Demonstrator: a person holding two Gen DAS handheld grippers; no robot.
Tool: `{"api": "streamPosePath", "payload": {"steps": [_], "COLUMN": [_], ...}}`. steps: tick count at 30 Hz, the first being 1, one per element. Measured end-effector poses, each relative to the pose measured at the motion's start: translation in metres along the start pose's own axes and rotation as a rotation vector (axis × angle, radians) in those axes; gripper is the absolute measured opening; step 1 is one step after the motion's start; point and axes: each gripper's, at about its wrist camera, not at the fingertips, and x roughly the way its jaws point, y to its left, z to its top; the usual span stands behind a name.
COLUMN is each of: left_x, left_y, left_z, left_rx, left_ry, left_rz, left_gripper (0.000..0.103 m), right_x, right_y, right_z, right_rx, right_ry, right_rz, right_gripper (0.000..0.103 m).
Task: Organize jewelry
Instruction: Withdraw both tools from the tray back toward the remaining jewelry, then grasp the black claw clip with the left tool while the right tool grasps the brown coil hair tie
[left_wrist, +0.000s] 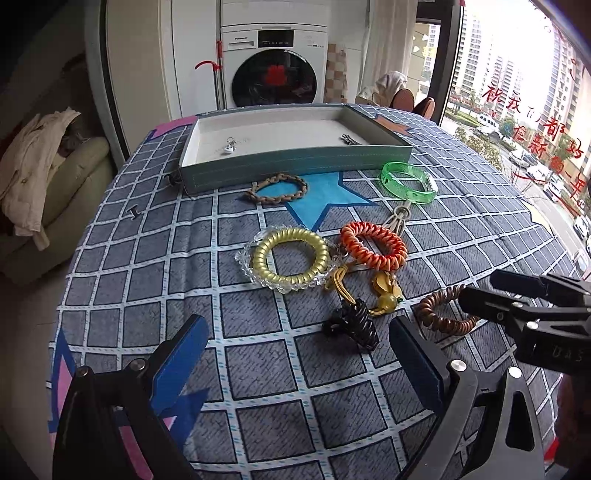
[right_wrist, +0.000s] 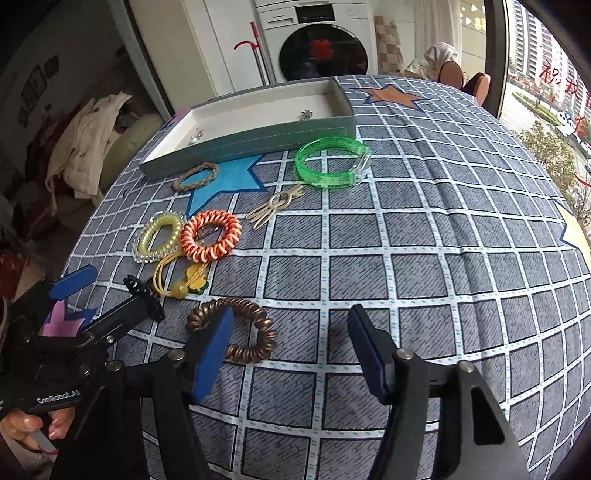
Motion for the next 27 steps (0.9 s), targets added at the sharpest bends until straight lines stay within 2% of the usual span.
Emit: {"api": "streamPosePath", "payload": {"steps": [3, 8, 9, 13, 15, 17, 19, 20, 22, 23, 27], "left_x": [0.006, 0.013, 0.013, 0.019, 0.018, 0.017, 0.016, 0.016, 0.015, 0.015, 0.013], "left_y": [0.000, -0.002, -0.003, -0.007, -0.009, -0.010, -0.010, -0.010, -0.009, -0.009, -0.006], "left_z": [-0.002, -0.002, -0.002, -0.002, -0.002, -0.002, -0.001, -0.001, 0.000, 0.000, -0.002], "left_rx": [-0.008, -0.023, -0.023, -0.002, 0.010, 0.018, 0.020, 0.022, 0.025, 0.026, 0.023], "left_ry": [0.017, 0.029, 0.027, 0.037, 0.032, 0.026, 0.021, 0.019, 0.020, 0.019, 0.020], "left_rz": [0.009, 0.026, 0.023, 0.049, 0.044, 0.040, 0.036, 0.034, 0.031, 0.026, 0.006], "left_gripper": [0.103, 0.102, 0.094, 0.089, 0.081, 0.072, 0.061, 0.052, 0.049, 0.039, 0.037], "right_x": [0.003, 0.005, 0.006, 0.005, 0.005, 0.005, 0.005, 0.005, 0.005, 0.005, 0.005], "right_y": [0.005, 0.013, 0.013, 0.014, 0.015, 0.017, 0.019, 0.020, 0.021, 0.022, 0.023], "right_z": [-0.003, -0.005, -0.006, -0.007, -0.007, -0.008, -0.008, -0.008, -0.009, -0.009, -0.009], "right_rx": [-0.026, -0.088, -0.091, -0.097, -0.110, -0.122, -0.129, -0.135, -0.138, -0.140, -0.140], "right_ry": [0.005, 0.005, 0.003, 0.002, 0.002, 0.002, 0.004, 0.004, 0.004, 0.004, 0.003], "right_rz": [-0.019, -0.063, -0.066, -0.075, -0.083, -0.093, -0.093, -0.100, -0.095, -0.095, -0.091], "right_gripper": [0.057, 0.056, 0.056, 0.056, 0.053, 0.046, 0.035, 0.033, 0.024, 0.022, 0.017]}}
